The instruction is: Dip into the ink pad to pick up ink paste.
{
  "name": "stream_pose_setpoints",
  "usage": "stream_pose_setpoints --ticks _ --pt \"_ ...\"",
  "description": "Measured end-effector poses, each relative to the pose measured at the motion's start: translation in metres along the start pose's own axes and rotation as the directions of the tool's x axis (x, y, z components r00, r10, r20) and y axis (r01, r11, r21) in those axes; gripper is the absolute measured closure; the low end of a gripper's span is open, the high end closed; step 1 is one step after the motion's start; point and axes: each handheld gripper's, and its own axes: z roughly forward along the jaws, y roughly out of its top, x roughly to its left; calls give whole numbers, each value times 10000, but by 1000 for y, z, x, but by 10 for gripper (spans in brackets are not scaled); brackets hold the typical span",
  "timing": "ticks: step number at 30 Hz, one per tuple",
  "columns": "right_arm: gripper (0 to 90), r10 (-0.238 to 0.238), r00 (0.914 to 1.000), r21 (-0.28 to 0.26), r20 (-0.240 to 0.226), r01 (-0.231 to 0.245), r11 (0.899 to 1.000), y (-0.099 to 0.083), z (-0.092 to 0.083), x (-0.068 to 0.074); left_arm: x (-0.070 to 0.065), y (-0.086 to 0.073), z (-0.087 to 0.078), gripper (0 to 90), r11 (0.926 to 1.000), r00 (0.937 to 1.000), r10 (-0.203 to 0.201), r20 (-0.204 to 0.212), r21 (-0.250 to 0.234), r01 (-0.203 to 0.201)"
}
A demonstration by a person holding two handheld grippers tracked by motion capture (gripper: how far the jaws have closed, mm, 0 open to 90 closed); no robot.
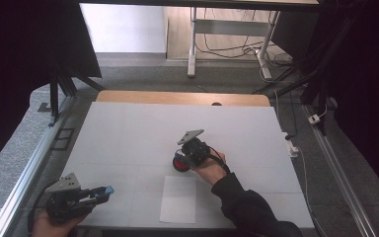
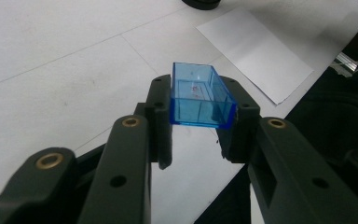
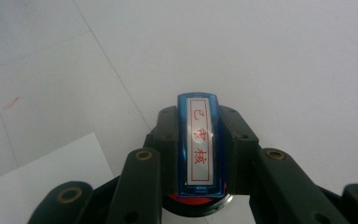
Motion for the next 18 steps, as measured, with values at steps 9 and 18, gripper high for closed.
stream_pose_setpoints --ticks 9,18 --pt "713 770 9961 -737 -442 -801 9941 3 -15 -9 1 0 0 677 10000 10000 -43 44 -1 43" --pt "712 1015 9927 -725 -655 -1062 9917 1 -13 -11 1 0 0 676 10000 10000 -71 56 0 71"
